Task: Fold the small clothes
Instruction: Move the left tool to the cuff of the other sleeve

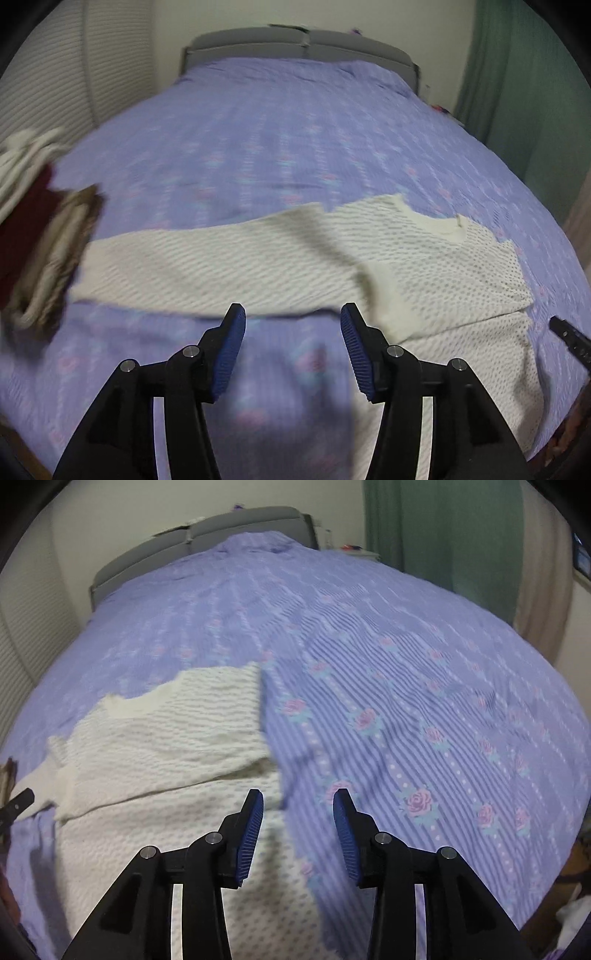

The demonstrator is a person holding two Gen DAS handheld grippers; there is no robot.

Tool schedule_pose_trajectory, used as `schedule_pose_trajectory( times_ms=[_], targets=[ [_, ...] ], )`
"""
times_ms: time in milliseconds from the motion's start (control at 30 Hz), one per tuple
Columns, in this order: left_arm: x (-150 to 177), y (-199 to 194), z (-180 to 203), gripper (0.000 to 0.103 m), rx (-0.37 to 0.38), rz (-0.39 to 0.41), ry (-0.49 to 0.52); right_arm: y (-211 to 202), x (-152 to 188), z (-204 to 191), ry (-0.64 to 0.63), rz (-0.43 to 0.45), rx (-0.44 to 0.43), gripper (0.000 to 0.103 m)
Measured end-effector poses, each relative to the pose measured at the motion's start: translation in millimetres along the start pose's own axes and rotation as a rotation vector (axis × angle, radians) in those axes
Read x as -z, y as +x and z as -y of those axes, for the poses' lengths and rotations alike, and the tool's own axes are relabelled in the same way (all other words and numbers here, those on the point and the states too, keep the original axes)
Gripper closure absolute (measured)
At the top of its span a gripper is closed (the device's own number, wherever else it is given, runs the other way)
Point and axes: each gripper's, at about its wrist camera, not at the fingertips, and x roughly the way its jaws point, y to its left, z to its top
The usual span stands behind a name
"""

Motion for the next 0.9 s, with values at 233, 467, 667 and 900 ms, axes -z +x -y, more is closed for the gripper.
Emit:
schedule_pose_trajectory(
  times_ms=[233,467,667,900],
  targets=[
    [22,-38,-64,0.047,-0.088,0.057,-0.100,-35,-7,-62,-0.146,0.090,-0.118,0.043],
    [29,-50,-95,0.031,-0.155,0.105,-0.112,-41,-1,-142,-0.280,0.102,-0.226,0.042],
    [30,-31,-126,0.031,-0.137,0.118,-0.210,-34,5,-203,-0.339,0.066,-0.304,0.042],
    [30,0,-156,0.039,-0.132,0.107,-0.332,-16,16,-256,-0.398,0.022,-0.355,0.042]
  ],
)
